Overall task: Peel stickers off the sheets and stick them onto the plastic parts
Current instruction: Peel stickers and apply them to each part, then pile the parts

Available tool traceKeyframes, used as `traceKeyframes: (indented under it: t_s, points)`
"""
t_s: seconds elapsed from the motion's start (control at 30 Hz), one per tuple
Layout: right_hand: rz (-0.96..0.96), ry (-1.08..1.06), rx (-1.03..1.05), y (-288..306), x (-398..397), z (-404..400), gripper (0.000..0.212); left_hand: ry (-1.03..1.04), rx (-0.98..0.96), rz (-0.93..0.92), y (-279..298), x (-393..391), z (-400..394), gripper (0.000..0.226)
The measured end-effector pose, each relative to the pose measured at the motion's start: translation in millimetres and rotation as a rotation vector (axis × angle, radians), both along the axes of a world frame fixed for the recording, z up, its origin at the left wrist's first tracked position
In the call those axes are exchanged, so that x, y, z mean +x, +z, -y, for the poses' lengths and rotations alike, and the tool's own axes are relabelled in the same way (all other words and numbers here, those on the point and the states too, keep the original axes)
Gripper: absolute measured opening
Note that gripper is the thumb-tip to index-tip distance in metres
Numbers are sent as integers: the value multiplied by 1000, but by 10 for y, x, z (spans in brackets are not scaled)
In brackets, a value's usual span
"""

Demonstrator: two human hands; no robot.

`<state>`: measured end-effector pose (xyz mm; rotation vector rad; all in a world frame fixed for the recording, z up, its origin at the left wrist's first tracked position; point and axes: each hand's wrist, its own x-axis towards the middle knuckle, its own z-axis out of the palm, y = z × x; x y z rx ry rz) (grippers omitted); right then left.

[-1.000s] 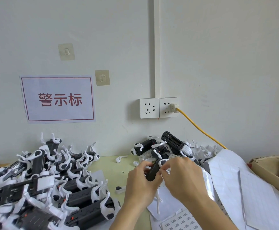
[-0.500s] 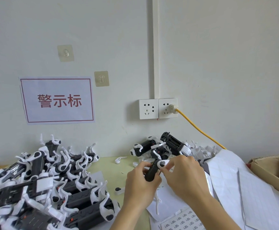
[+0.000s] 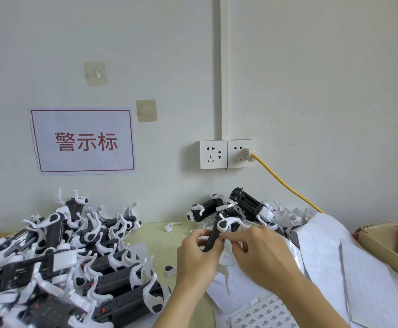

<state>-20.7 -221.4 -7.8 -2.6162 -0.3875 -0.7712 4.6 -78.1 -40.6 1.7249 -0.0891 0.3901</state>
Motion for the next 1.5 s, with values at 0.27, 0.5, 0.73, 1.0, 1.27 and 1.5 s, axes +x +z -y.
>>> traceKeyframes:
  t_s: [0.27,0.5,0.73,1.0,1.27,1.5]
  points:
    - [20,49,71,-15,-14,-22,49,-12,-142,-32,3,22,-6,3]
    - [76,12,68,-28,2,-11,51,-21,-217,-50,29,5,-13,4]
    - [207,-33,594,1,49,-3,27,-39,-412,-123,102,-23,-38,12]
    - [-253,125,915,61,27,5,39,-189,-224,-9,120,-85,26,10]
    - [-307,313,1098,89,17,-18,11,-229,-172,84,125,-85,63,15]
    - [-240,359,1100,42,1,-58,17,-227,-192,11,138,-55,27,5]
